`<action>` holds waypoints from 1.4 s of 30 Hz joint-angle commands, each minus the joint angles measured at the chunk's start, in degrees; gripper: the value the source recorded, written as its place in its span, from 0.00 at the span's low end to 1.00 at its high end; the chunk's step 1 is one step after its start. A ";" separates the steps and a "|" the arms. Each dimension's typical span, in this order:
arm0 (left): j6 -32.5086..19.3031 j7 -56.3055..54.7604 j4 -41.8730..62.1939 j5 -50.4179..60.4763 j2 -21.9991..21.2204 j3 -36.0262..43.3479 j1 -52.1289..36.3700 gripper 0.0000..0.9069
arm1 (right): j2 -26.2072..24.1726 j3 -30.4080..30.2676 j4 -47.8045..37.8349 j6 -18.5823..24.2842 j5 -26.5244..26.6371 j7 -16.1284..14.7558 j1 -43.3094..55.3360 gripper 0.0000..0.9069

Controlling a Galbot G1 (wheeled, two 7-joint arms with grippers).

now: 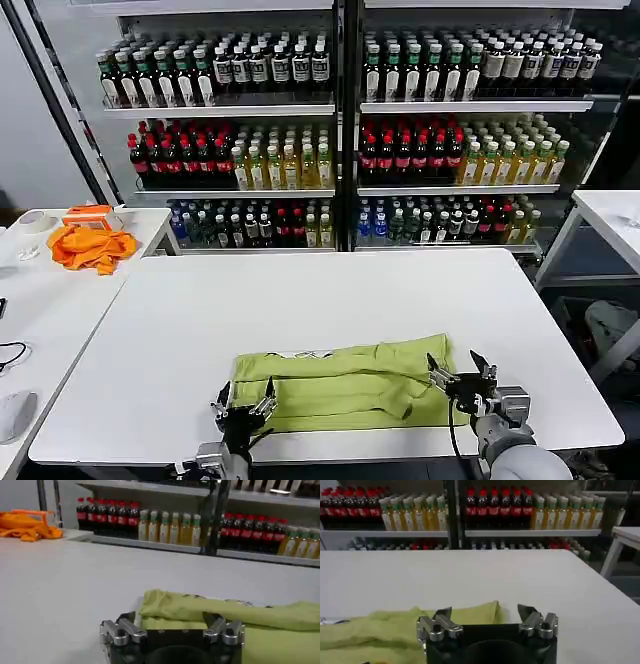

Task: Fold and organize the clothes.

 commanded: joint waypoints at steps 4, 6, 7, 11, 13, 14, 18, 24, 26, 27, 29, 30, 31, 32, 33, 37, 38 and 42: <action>0.19 -1.11 1.87 -0.36 -1.73 -0.02 -0.59 0.06 | -0.11 0.14 0.29 0.10 -0.17 0.10 -0.26 1.00; 0.02 -1.57 2.16 -0.41 -1.81 -0.23 -0.86 0.04 | -0.07 0.14 0.36 0.12 -0.19 0.12 -0.29 1.00; 0.02 -1.57 2.18 -0.49 -1.81 -0.25 -0.87 0.03 | -0.09 0.14 0.40 0.11 -0.19 0.14 -0.31 1.00; 0.20 -1.53 2.12 -1.98 -1.99 -0.11 -0.77 0.02 | -0.14 0.49 0.80 0.12 -0.20 0.19 -0.76 1.00; 0.21 -1.50 2.21 -2.46 -2.20 -0.14 -0.82 0.02 | -0.21 0.75 1.01 0.11 -0.18 0.19 -0.99 1.00; 0.12 -1.44 2.31 -2.59 -2.31 -0.15 -0.88 0.02 | -0.24 0.90 1.06 0.10 -0.16 0.20 -1.11 1.00; -0.09 -1.27 2.34 -3.62 -2.49 -0.18 -0.96 0.02 | -0.34 1.26 1.31 0.14 -0.16 0.22 -1.48 1.00; -0.39 -1.14 2.06 -4.39 -2.50 -0.55 -1.06 0.02 | -0.39 1.49 1.58 0.14 -0.13 0.32 -1.69 1.00; -0.57 -0.97 1.90 -4.90 -2.43 -0.80 -0.97 0.02 | -0.43 1.53 1.69 0.14 -0.11 0.34 -1.70 1.00; -0.68 -0.87 1.74 -5.26 -2.37 -0.98 -0.85 0.02 | -0.46 1.54 1.76 0.14 -0.10 0.38 -1.70 1.00; -0.94 -0.73 1.34 -5.91 -2.24 -1.47 -0.68 0.02 | -0.50 1.59 1.83 0.18 -0.07 0.40 -1.73 1.00; -1.03 -0.69 0.95 -6.08 -2.16 -1.72 -0.59 0.02 | -0.54 1.63 1.86 0.19 -0.05 0.43 -1.73 1.00; -1.04 -0.65 0.58 -6.31 -2.02 -2.01 -0.44 0.02 | -0.55 1.66 1.86 0.18 -0.04 0.46 -1.75 1.00; -1.05 -0.61 0.27 -6.64 -1.88 -2.39 -0.35 0.02 | -0.61 1.72 1.91 0.19 0.00 0.47 -1.78 1.00; -0.95 -0.55 -0.44 -6.99 -1.69 -2.94 -0.23 0.02 | -0.66 1.80 1.96 0.22 0.04 0.47 -1.83 1.00; -0.78 -0.37 -2.31 -7.78 -0.05 -5.84 0.08 0.02 | -0.85 2.13 2.05 0.27 0.28 0.51 -1.87 1.00; -0.62 -0.35 -3.06 -8.40 0.68 -7.52 0.18 0.02 | -0.92 2.19 2.04 0.26 0.35 0.50 -1.83 1.00; 0.33 -0.03 -5.64 -11.43 4.88 -13.65 0.73 0.02 | -1.07 2.39 2.01 0.32 0.75 0.48 -1.55 1.00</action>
